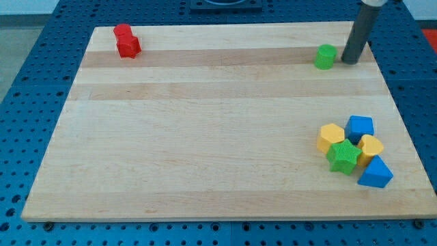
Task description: Push the green circle diagonal to the top left of the hexagon
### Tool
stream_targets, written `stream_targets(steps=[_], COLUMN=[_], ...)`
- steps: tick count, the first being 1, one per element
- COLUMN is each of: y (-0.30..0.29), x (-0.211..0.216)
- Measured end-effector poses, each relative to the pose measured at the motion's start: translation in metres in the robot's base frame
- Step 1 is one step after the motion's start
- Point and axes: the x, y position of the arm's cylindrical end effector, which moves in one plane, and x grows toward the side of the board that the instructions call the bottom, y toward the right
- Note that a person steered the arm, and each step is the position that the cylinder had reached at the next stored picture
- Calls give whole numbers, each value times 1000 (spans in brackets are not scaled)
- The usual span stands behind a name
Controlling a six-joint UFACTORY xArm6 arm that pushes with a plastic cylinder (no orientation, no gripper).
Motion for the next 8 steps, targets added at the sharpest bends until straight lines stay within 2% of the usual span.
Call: stream_targets(steps=[6,8], y=[-126,-127], x=[1,52])
